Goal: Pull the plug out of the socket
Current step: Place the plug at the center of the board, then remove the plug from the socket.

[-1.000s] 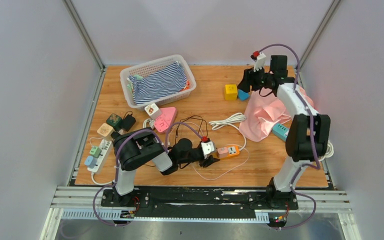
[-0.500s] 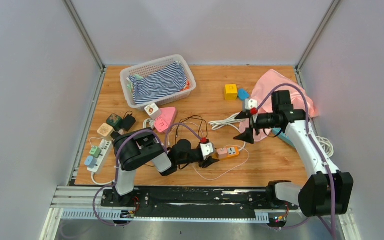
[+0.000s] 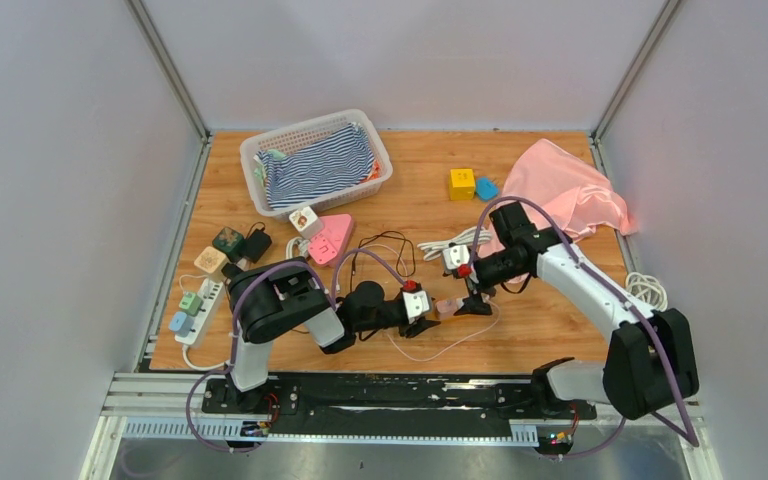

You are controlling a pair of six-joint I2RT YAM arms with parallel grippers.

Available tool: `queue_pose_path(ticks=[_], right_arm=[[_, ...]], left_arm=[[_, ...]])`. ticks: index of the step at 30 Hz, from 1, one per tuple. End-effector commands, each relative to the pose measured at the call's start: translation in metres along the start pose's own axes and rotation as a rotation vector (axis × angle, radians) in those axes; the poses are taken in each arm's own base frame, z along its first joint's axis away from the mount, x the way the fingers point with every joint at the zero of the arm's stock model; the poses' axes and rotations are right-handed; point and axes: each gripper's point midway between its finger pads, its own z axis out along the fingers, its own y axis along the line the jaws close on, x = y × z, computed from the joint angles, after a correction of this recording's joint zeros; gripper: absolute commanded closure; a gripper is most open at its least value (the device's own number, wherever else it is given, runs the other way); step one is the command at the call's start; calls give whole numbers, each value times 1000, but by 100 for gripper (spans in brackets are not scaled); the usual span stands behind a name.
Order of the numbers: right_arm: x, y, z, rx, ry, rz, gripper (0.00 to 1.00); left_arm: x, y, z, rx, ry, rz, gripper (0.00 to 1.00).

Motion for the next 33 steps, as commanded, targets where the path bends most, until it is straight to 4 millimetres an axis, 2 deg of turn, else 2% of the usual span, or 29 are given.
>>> queue_pose_path(ticks=[1,9,15,25,33], right_arm=[[21,-1,13,-19,89,20,10],[38,2,26,-63,145,55,13],[44,9,34,-97,156,56,19],[44,14,37,-123,172,19,35],[48,16,40,-141,185,28,42]], left_arm=[[10,-15,1,52,20,30,76],[9,-16,0,54,16,41,76],[9,-17,0,54,13,44,76],[8,-15,-1,42,9,47,76],[6,-13,-3,28,0,48,76]])
